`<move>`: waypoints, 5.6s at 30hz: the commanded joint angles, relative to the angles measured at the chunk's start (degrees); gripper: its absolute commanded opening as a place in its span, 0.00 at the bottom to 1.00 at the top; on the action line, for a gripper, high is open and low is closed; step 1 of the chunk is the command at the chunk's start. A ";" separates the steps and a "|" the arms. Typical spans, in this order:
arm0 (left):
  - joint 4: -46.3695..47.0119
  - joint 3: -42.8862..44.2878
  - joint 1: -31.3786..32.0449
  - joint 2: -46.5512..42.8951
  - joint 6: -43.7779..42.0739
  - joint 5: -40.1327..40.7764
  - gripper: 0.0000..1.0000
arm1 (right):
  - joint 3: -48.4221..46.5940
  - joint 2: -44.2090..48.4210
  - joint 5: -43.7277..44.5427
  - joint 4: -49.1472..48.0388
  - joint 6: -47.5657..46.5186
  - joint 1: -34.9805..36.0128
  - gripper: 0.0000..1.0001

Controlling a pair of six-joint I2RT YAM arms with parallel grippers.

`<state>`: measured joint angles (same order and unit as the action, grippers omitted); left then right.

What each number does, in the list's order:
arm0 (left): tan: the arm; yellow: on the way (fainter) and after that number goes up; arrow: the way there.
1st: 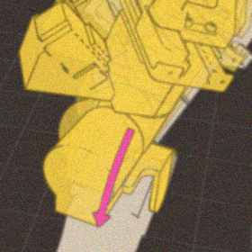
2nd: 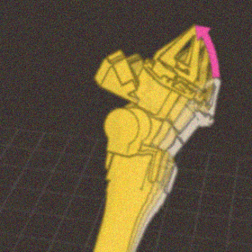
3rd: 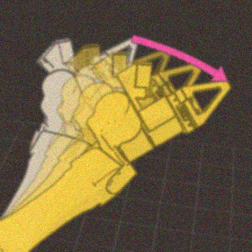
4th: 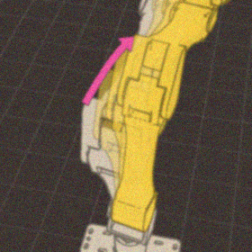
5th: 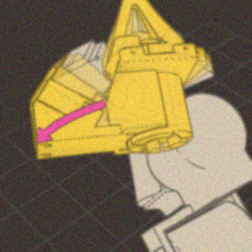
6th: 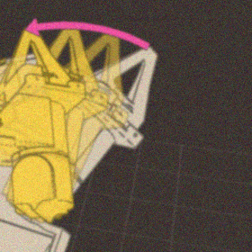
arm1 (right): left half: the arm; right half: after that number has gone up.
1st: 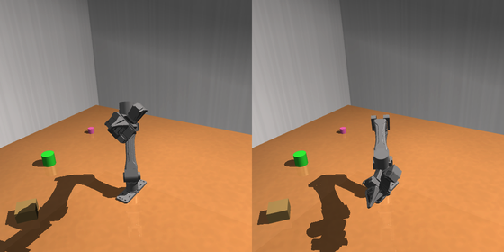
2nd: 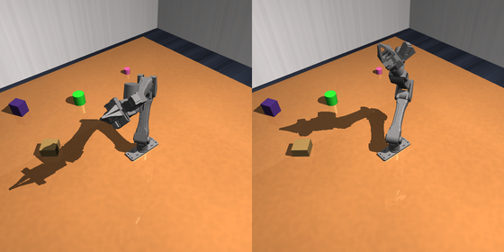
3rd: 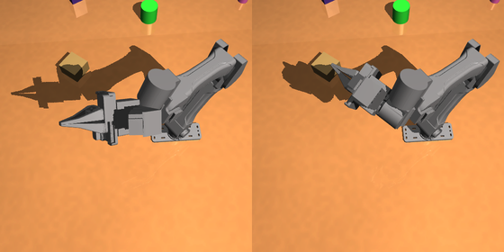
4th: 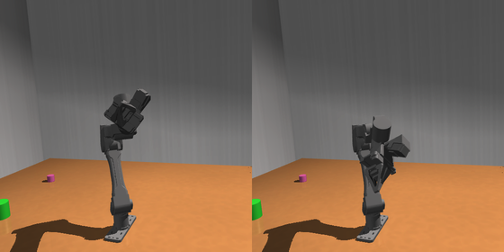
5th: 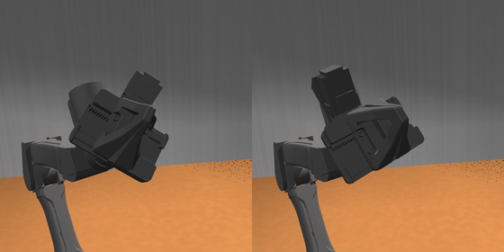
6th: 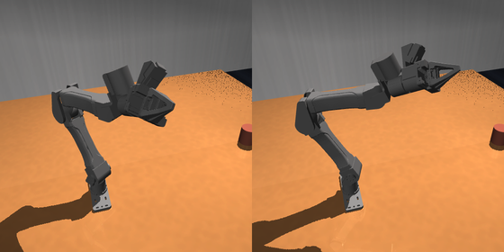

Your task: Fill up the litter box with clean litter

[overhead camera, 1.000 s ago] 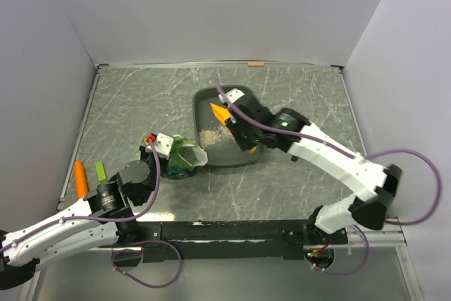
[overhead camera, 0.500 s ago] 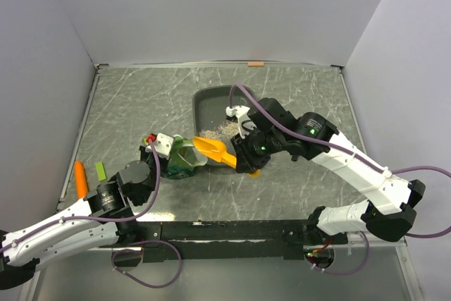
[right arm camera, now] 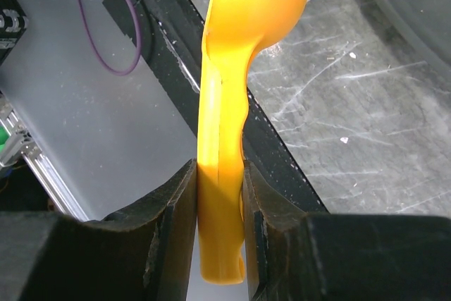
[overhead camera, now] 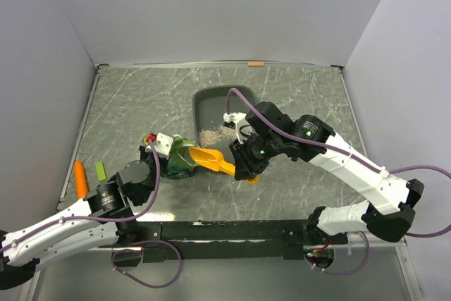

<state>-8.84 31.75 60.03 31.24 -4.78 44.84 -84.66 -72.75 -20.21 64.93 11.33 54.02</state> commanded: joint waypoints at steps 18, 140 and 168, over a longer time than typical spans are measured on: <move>-0.30 2.00 -0.09 -1.19 0.56 1.74 0.01 | -4.54 -14.60 -1.06 -7.18 -0.96 -0.14 0.00; -1.00 1.91 -0.09 -1.09 0.03 -2.91 0.01 | 12.97 -6.51 -11.43 -40.51 29.39 -13.15 0.00; -1.09 3.76 0.00 -3.38 2.05 -4.67 0.01 | -25.98 -36.84 -2.82 -6.74 18.20 -7.26 0.00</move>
<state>-12.08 32.82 59.90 29.08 -4.64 41.25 -106.10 -105.51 -23.42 54.96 29.52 46.22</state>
